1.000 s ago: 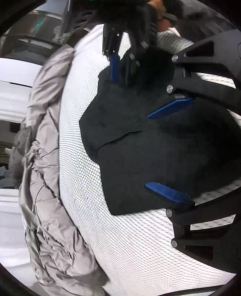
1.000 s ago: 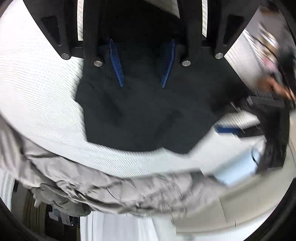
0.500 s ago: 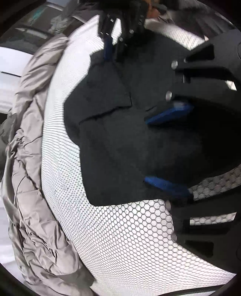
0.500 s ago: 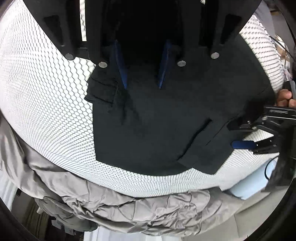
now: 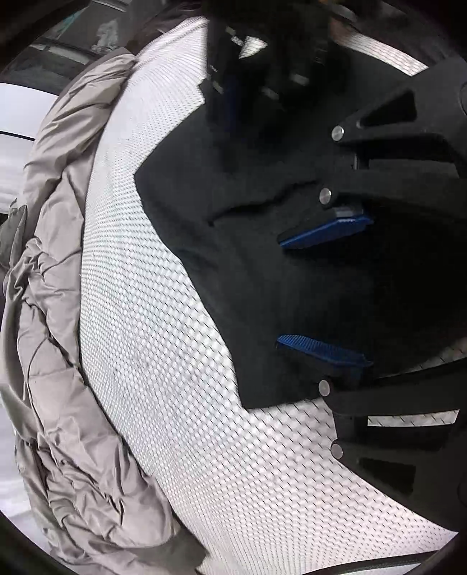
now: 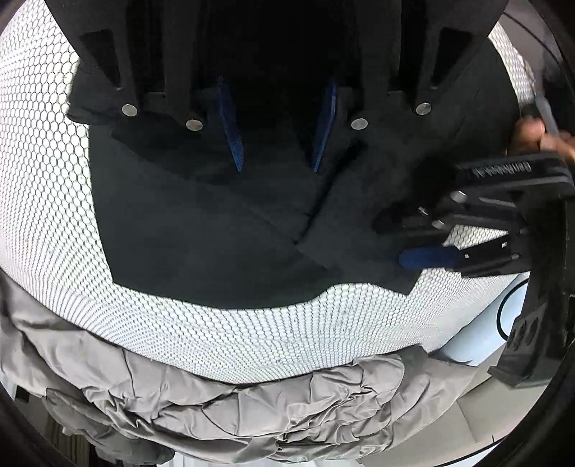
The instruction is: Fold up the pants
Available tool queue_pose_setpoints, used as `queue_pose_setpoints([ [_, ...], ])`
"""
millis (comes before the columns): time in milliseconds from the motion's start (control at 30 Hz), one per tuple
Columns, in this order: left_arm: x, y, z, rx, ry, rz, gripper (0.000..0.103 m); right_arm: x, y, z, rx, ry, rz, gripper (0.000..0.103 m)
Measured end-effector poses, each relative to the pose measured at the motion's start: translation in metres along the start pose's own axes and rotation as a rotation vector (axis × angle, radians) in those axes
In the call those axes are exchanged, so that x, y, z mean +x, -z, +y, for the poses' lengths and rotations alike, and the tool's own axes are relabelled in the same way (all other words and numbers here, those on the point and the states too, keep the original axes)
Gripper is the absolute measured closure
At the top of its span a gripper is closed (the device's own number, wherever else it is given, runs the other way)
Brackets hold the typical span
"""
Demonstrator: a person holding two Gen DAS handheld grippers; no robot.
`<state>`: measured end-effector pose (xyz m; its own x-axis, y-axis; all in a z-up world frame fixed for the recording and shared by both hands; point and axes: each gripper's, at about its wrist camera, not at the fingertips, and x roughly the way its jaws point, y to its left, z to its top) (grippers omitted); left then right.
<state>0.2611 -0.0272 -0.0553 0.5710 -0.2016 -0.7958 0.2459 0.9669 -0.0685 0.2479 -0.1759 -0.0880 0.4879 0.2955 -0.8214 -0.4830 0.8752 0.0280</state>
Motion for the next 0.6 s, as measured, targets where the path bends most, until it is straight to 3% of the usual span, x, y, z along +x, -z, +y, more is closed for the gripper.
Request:
queue_pose_setpoints([
  [100,-0.01,0.008,0.011,-0.03,-0.012,0.003,0.053,-0.014,0.012,-0.011,-0.072,0.195,0.039,0.064],
  [200,-0.03,0.01,0.008,-0.041,-0.057,-0.025,0.058,-0.029,0.026,-0.019,-0.066,0.156,0.032,0.064],
  [300,-0.041,-0.004,-0.004,-0.016,-0.021,-0.068,0.058,-0.044,0.022,-0.013,-0.042,0.132,-0.024,0.063],
  [433,-0.007,-0.026,-0.021,0.024,-0.023,0.006,0.058,-0.044,0.003,-0.004,0.001,0.045,-0.081,0.062],
  [500,0.012,-0.026,-0.016,0.016,-0.024,0.033,0.058,-0.026,-0.008,0.001,0.008,0.025,-0.06,0.062],
  [567,0.01,-0.024,-0.008,-0.004,0.014,0.017,0.064,-0.001,-0.009,0.002,0.0,0.033,0.012,0.063],
  [600,0.005,-0.02,-0.005,-0.004,-0.004,0.009,0.065,0.003,-0.007,0.004,-0.011,0.05,0.02,0.063],
])
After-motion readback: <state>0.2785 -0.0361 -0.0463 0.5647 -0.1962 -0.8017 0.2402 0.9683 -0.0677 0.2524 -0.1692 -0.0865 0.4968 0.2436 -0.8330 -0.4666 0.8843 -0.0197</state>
